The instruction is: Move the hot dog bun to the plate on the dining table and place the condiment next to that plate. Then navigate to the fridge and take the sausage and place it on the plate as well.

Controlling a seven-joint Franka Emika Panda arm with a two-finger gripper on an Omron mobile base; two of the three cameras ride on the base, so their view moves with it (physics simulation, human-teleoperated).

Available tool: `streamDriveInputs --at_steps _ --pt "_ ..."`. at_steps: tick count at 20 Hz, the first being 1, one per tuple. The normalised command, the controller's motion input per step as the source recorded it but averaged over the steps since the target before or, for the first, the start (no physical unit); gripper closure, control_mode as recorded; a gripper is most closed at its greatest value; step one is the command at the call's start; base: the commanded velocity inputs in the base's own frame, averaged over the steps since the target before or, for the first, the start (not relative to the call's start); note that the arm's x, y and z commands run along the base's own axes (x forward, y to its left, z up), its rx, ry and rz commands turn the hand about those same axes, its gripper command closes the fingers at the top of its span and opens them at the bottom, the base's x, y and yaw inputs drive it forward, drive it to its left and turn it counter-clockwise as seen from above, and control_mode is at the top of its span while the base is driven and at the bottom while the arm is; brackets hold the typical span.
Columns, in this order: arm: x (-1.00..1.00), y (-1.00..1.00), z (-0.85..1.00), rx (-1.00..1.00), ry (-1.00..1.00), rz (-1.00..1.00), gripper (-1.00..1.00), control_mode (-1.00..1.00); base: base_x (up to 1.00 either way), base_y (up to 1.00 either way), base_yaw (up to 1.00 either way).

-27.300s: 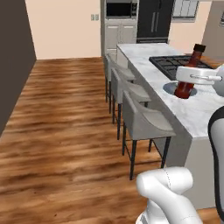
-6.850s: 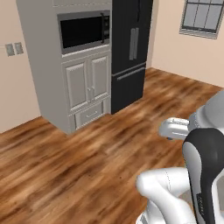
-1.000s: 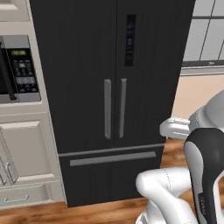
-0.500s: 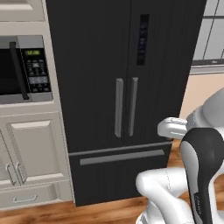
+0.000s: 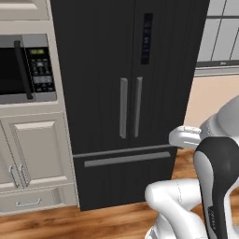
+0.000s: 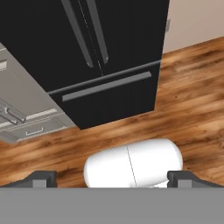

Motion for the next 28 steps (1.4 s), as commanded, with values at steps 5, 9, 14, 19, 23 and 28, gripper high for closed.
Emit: streamDriveInputs --at_steps 5,9,14,19,23,28 --pt "0.00 0.00 0.00 0.00 0.00 0.00 -1.00 1.00 0.03 -0.15 0.00" --pt "0.00 0.00 0.00 0.00 0.00 0.00 -1.00 1.00 0.29 -0.29 0.03" --pt "0.00 0.00 0.00 0.00 0.00 0.00 -1.00 1.00 0.21 -0.20 0.00" --pt "0.00 0.00 0.00 0.00 0.00 0.00 -1.00 1.00 0.07 -0.10 0.00" --pt "0.00 0.00 0.00 0.00 0.00 0.00 -1.00 1.00 0.25 -0.16 0.00" --pt "0.00 0.00 0.00 0.00 0.00 0.00 -1.00 1.00 0.31 -0.14 0.00"
